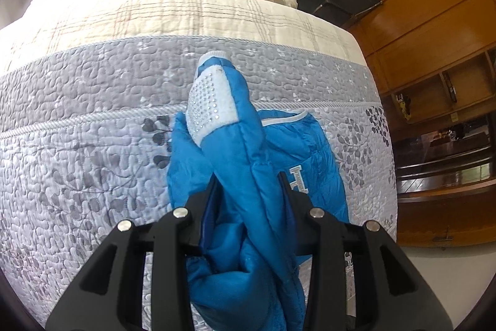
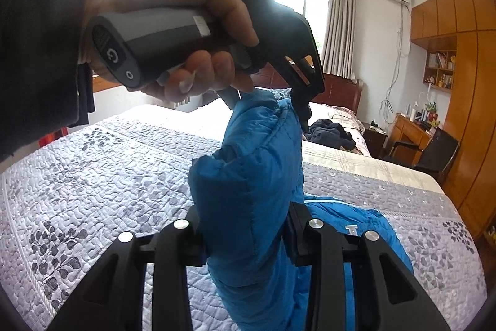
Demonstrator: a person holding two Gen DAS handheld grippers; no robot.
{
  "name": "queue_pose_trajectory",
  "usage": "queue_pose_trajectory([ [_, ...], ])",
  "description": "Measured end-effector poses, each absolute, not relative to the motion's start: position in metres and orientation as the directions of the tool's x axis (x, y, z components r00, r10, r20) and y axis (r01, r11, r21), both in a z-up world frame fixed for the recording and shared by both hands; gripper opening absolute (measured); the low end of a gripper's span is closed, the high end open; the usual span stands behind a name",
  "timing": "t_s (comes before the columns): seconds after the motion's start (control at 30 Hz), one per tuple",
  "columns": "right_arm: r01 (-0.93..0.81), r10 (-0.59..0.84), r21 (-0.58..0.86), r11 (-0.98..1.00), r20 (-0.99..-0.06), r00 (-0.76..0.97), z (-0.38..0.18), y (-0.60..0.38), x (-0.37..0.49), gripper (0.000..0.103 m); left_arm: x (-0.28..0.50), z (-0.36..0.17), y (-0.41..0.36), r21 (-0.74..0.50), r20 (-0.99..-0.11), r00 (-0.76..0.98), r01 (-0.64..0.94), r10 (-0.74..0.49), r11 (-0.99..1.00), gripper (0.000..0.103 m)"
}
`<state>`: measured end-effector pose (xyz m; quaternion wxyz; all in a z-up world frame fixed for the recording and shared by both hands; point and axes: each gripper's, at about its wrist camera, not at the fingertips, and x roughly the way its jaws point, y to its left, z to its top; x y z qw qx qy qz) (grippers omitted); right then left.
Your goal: Fold large clothes
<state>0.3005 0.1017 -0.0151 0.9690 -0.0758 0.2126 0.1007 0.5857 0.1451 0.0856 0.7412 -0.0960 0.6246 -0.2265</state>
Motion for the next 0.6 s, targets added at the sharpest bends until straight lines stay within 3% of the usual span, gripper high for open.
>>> queue_pose_trajectory([
  [0.6,-0.168,0.155,0.010,0.986,-0.442,0.883,-0.024,0.028,0.295,0.036,0.582,0.074,0.048,-0.357,-0.913,0.095,0.283,-0.396,0.890,0.036],
])
